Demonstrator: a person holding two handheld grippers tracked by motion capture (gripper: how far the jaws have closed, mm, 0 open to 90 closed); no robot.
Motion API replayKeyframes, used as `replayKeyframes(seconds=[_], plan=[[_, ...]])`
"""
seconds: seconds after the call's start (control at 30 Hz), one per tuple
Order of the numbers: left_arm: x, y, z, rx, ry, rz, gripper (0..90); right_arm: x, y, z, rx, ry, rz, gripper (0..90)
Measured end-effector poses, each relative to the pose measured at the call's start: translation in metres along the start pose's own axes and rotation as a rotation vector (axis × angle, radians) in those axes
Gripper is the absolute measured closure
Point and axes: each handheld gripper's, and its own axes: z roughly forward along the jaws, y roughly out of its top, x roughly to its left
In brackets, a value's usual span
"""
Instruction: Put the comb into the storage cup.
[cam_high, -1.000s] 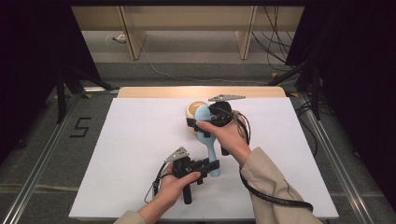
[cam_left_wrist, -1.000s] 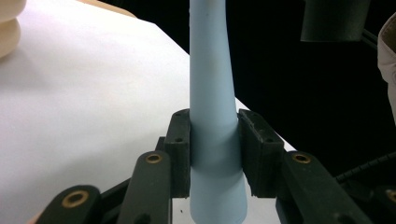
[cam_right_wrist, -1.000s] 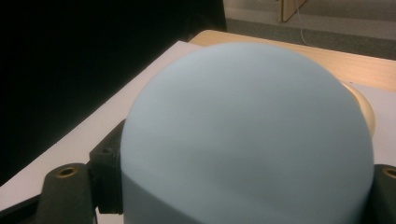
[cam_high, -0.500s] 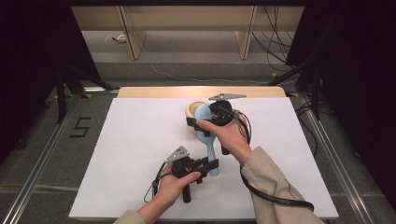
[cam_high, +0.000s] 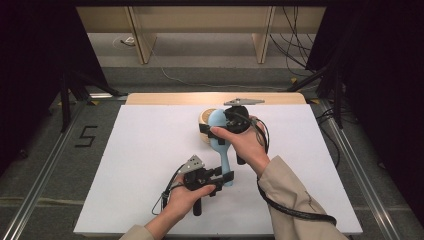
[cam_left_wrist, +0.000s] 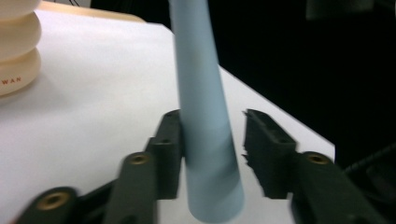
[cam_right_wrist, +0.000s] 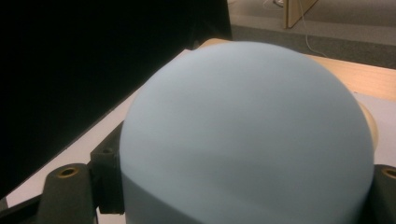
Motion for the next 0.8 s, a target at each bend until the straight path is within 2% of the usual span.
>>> replayKeyframes(seconds=[0.03, 0.1, 0.17, 0.27, 0.33, 0.43, 0.57, 0.7, 0.8], plan=[[-0.001, 0.001, -0.001, 0.013, 0.008, 0.019, 44.7, 0.0, 0.0, 0.0, -0.005, -0.001, 0.001, 24.5], [-0.004, 0.005, -0.002, 0.062, 0.045, 0.087, 30.8, -0.001, 0.002, -0.001, -0.018, -0.006, 0.001, 24.5], [-0.005, 0.007, -0.005, 0.074, 0.074, 0.145, 19.6, -0.002, 0.003, -0.001, -0.027, -0.009, 0.004, 24.5], [-0.005, 0.009, -0.01, 0.092, 0.118, 0.216, 9.8, -0.003, 0.004, -0.003, -0.048, -0.017, 0.007, 24.6], [-0.003, 0.009, -0.014, 0.104, 0.12, 0.253, 1.6, -0.004, 0.006, -0.004, -0.06, -0.021, 0.012, 24.6], [0.0, 0.008, -0.022, 0.111, 0.131, 0.273, 0.0, -0.005, 0.007, -0.004, -0.071, -0.028, 0.006, 24.6], [0.008, 0.007, -0.036, 0.108, 0.169, 0.282, 0.0, -0.007, 0.008, -0.006, -0.079, -0.038, 0.004, 24.6], [0.019, 0.008, -0.054, 0.08, 0.208, 0.278, 0.0, -0.009, 0.009, -0.007, -0.093, -0.05, -0.003, 24.6], [0.027, 0.01, -0.068, 0.048, 0.252, 0.291, 0.0, -0.011, 0.009, -0.008, -0.101, -0.058, -0.003, 24.6]])
